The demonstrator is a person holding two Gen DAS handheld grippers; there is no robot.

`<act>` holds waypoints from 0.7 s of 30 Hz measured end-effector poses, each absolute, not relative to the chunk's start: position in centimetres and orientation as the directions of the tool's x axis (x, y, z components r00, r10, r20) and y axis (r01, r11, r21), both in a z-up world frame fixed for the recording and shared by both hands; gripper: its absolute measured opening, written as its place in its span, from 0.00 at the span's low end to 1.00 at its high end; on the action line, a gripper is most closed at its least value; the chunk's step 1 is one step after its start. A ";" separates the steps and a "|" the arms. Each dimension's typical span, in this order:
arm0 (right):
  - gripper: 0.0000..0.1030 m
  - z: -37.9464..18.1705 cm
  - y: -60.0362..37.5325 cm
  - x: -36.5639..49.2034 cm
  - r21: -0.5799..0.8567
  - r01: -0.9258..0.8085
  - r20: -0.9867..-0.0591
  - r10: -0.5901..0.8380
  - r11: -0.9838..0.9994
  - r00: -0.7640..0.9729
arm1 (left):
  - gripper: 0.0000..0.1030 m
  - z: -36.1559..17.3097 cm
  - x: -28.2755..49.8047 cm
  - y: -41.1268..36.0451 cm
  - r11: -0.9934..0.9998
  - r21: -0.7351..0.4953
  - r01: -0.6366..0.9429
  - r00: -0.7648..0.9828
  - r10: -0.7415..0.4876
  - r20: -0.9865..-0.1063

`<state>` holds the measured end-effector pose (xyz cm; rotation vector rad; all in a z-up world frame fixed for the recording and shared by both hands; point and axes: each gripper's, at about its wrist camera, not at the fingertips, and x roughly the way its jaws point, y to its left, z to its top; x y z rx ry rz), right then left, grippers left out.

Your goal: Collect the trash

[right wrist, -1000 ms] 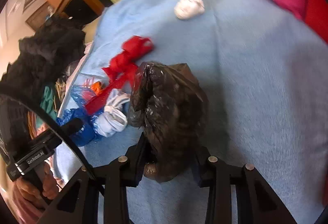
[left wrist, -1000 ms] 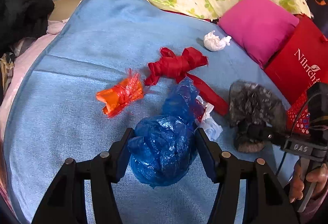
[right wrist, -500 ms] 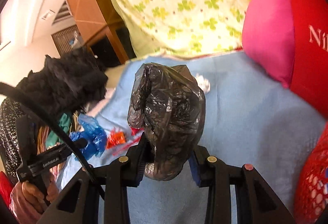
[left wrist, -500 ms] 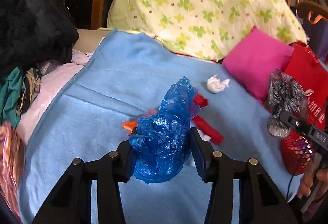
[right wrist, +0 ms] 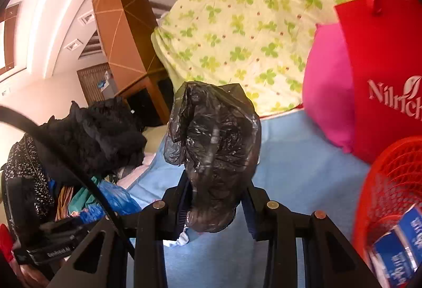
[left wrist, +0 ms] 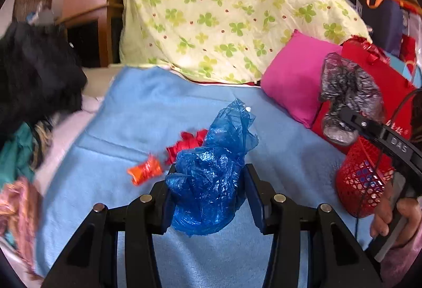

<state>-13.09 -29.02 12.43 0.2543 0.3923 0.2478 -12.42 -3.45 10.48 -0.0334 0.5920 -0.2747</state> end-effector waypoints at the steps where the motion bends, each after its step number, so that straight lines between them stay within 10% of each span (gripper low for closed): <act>1: 0.37 12.6 -29.4 -13.3 0.290 -0.186 -0.335 0.281 0.939 0.899 | 0.48 10.9 -12.5 -4.0 0.969 -0.088 0.231 0.797 -0.240 -0.554; 21: 0.37 14.2 -35.2 -17.5 0.333 -0.138 -0.243 0.227 0.933 0.943 | 0.48 15.4 -16.0 -11.3 0.961 0.134 0.241 0.861 -0.148 -0.487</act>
